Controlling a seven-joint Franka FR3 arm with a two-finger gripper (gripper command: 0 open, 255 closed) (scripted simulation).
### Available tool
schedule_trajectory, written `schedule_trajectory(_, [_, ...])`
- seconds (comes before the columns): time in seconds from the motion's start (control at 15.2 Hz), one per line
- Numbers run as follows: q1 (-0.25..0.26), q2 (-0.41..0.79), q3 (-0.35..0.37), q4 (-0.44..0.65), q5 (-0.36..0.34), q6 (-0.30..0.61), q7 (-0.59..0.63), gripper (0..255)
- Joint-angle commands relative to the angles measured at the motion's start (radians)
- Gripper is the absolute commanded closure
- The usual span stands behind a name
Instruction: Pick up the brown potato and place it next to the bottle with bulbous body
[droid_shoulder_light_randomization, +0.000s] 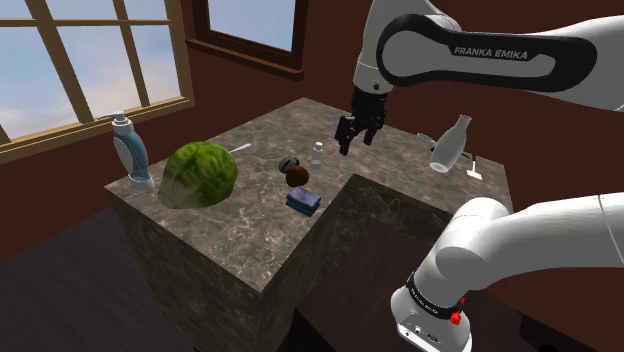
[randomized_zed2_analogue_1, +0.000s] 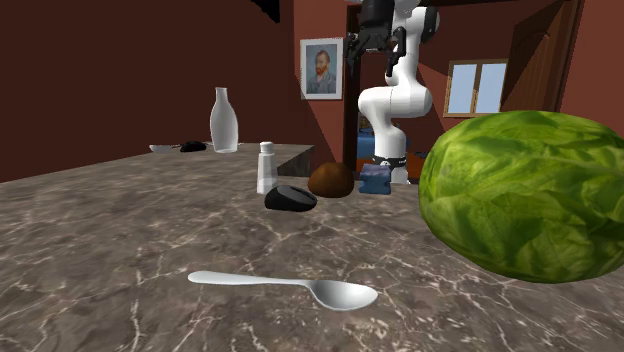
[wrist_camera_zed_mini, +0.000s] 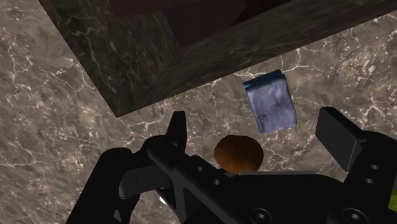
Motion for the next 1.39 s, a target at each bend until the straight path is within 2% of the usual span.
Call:
schedule_trajectory(0.0, [0.000, 0.000, 0.000, 0.000, 0.000, 0.000, 0.000, 0])
schedule_trajectory(0.53, [-0.088, 0.462, 0.030, 0.274, 0.144, -0.009, 0.376, 0])
schedule_trajectory(1.32, [-0.190, 1.009, -0.057, 0.626, 0.408, -0.040, 0.810, 0])
